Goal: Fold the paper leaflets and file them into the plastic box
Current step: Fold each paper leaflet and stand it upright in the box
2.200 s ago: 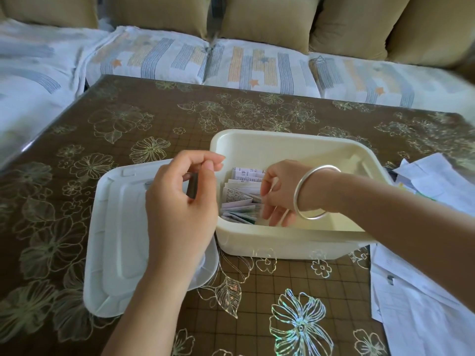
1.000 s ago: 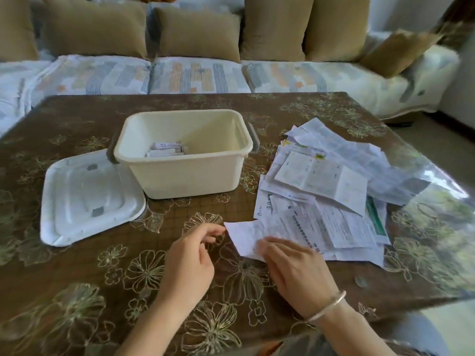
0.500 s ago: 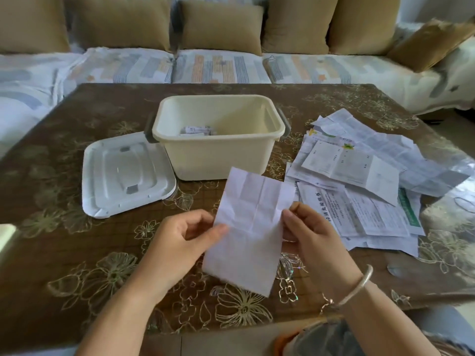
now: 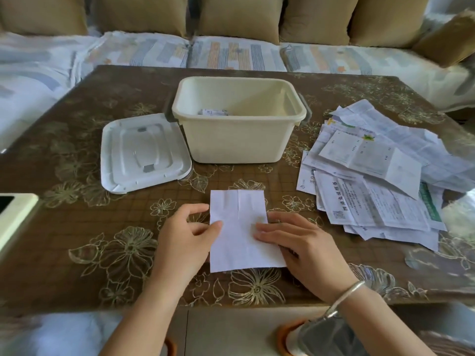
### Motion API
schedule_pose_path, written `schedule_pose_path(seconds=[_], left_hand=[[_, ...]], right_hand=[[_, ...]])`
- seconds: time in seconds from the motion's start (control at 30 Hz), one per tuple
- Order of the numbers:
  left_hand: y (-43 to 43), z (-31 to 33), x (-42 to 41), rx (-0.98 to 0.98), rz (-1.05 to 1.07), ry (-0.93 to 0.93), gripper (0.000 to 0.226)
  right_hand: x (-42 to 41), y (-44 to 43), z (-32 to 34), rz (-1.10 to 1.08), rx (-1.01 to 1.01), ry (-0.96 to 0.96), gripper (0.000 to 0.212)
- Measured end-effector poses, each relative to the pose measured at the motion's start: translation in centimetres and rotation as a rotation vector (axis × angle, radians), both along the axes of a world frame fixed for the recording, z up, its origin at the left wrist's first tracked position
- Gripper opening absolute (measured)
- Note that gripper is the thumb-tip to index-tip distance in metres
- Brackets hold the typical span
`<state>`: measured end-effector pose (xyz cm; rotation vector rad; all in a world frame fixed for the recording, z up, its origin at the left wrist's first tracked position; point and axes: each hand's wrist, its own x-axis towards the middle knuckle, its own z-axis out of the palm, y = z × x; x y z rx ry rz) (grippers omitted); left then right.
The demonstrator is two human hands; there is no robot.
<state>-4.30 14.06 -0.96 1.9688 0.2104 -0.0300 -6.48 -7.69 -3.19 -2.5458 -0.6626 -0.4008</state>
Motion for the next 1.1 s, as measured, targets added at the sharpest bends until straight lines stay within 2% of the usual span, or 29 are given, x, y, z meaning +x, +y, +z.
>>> schedule_pose_path(seconds=[0.1,0.17,0.23,0.3,0.4,0.47,0.57,0.67,0.8,0.87,0.93,1.0,1.1], left_hand=[[1.3,-0.6,-0.7,0.235,-0.069,-0.213,0.021],[2.4,-1.0,-1.2,0.320,-0.164,-0.322,0.035],[3.1,-1.3,-1.8,0.349,-0.310,-0.367,0.042],[3.2,-1.4,-2.1,0.324,-0.402,-0.343,0.031],[2.2,-2.0,-1.8,0.292,-0.282,-0.319,0.047],[1.3,-2.3,-1.0,0.339,-0.196,-0.356,0.052],[0.2,-2.5,-0.3,0.457,-0.115,-0.388,0.037],[-0.5,-2.7,-0.1,0.555,-0.047,-0.407,0.026],[-0.9,-3.0,-0.2,0.699,0.002,-0.484,0.061],[-1.0,-2.9,-0.1,0.725,-0.015,-0.523,0.072],[-1.0,-2.9,0.1,0.742,-0.088,-0.556,0.063],[-1.0,-3.3,0.4,0.762,-0.181,-0.582,0.044],[-0.8,-3.7,0.6,0.738,-0.262,-0.590,0.029]], right_hand=[[-0.2,0.0,-0.1,-0.027,0.041,0.025,0.033],[-0.5,-0.1,-0.2,-0.037,0.085,0.048,0.023],[-0.8,0.1,-0.1,-0.052,0.129,0.069,0.025],[-1.0,0.5,-0.1,-0.086,0.174,0.071,0.028],[-0.7,1.5,-0.1,-0.208,0.222,0.036,0.031],[-0.1,2.2,-0.1,-0.289,0.226,0.043,0.025],[0.8,2.9,-0.2,-0.379,0.224,0.082,0.017],[1.2,3.3,-0.3,-0.400,0.205,0.115,0.037],[1.0,3.5,-0.4,-0.405,0.186,0.129,0.054],[1.0,3.4,-0.5,-0.406,0.177,0.118,0.061],[1.0,3.4,-0.6,-0.407,0.186,0.100,0.066],[1.0,3.2,-0.7,-0.406,0.174,0.094,0.068],[1.3,3.1,-0.6,-0.358,0.090,0.036,0.048]])
